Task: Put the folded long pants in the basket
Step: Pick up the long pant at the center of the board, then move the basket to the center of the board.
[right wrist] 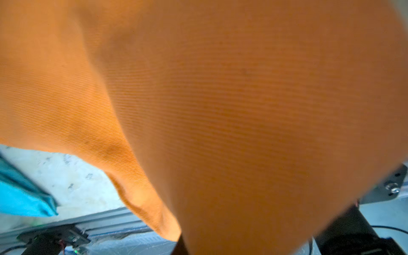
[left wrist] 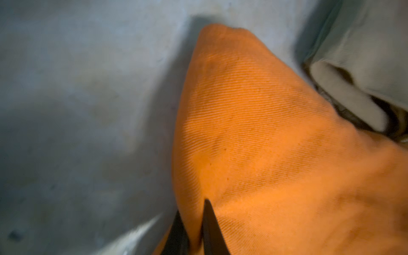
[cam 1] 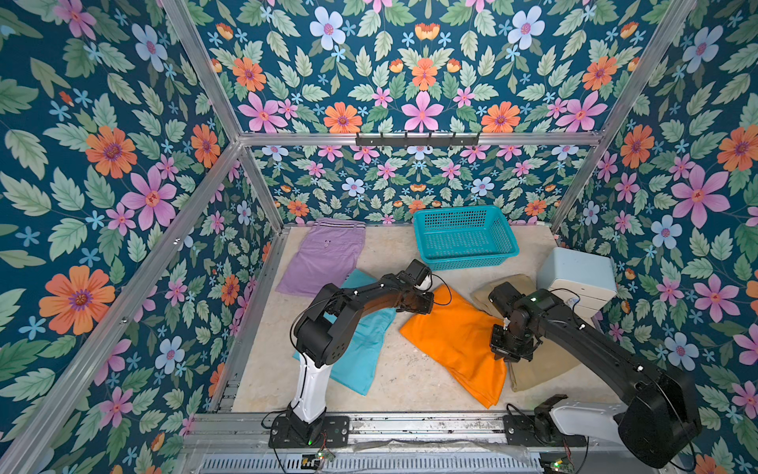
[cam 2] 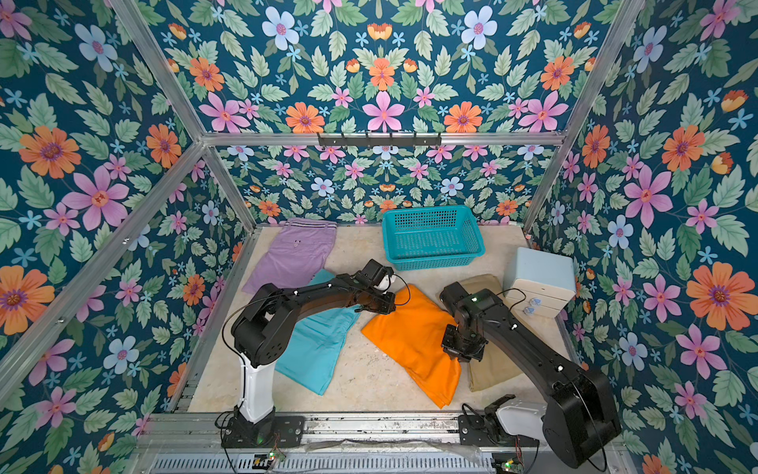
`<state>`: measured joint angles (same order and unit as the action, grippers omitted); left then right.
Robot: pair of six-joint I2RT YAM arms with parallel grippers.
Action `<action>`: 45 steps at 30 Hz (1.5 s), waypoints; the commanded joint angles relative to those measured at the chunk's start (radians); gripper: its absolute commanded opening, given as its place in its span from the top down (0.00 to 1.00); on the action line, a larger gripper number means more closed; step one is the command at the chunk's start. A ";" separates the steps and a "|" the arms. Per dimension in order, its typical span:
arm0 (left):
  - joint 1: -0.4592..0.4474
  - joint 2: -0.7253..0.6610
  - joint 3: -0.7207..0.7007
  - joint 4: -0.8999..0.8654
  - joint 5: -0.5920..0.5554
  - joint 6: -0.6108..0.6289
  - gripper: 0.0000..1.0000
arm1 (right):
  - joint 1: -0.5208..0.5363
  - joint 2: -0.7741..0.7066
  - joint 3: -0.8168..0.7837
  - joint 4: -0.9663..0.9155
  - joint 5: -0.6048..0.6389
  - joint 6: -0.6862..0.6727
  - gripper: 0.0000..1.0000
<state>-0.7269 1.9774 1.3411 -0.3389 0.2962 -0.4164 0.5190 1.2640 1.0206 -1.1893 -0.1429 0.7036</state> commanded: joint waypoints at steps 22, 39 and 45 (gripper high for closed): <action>0.095 -0.151 0.418 -0.148 -0.205 -0.117 1.00 | -0.251 0.321 0.894 -0.080 0.125 -0.259 1.00; 0.195 0.212 0.691 0.172 -0.205 -0.257 1.00 | -0.400 1.151 1.760 -0.061 0.055 -0.295 1.00; 0.195 0.313 0.751 0.195 -0.162 -0.284 1.00 | -0.418 1.149 1.592 0.041 0.040 -0.307 1.00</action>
<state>-0.5339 2.2673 2.0682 -0.1940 0.1078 -0.6773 0.1017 2.4142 2.6362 -1.2243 -0.1062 0.3954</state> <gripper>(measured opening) 0.138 0.160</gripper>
